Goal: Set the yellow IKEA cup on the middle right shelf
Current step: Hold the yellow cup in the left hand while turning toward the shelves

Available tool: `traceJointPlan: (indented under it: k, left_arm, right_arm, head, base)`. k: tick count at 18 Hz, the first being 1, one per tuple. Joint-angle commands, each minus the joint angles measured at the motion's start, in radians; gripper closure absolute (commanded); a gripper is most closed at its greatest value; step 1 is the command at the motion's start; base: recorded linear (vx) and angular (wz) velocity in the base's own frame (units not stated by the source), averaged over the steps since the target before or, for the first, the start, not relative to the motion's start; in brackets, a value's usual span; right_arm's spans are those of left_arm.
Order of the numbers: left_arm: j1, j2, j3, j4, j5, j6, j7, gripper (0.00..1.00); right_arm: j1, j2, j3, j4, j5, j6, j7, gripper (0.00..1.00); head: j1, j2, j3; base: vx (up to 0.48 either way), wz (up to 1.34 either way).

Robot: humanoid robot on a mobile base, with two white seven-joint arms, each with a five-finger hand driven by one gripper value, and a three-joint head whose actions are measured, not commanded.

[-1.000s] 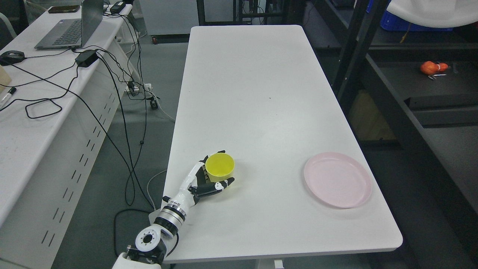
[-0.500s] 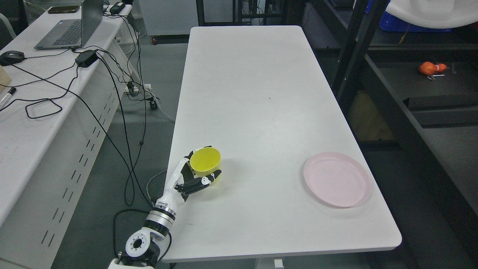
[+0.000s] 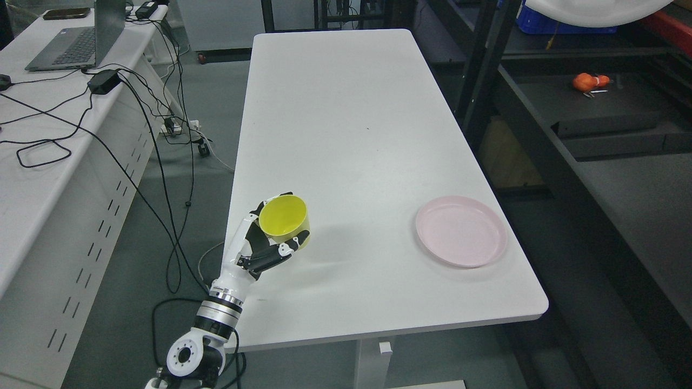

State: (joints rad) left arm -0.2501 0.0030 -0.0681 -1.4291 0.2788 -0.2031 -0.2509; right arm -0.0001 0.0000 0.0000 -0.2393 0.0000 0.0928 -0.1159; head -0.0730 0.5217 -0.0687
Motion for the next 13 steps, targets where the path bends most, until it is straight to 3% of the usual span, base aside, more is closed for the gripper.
traceJointPlan:
  k: [1,13]
  left_arm:
    - [0.026,0.014,0.028,-0.135,0.002,-0.004,-0.001,1.00]
    - [0.037,0.014,0.018,-0.148,0.002,-0.010,-0.001,1.00]
  right_arm:
    - [0.014,-0.017,0.017,0.000,-0.025,0.001,-0.001,0.01]
    - [0.014,-0.017,0.017,0.000,-0.025,0.001,-0.001,0.01]
  head:
    - [0.0000,0.000,0.000]
    - [0.0000,0.000,0.000]
  base:
    - [-0.158,-0.19]
    - [-0.172,-0.59]
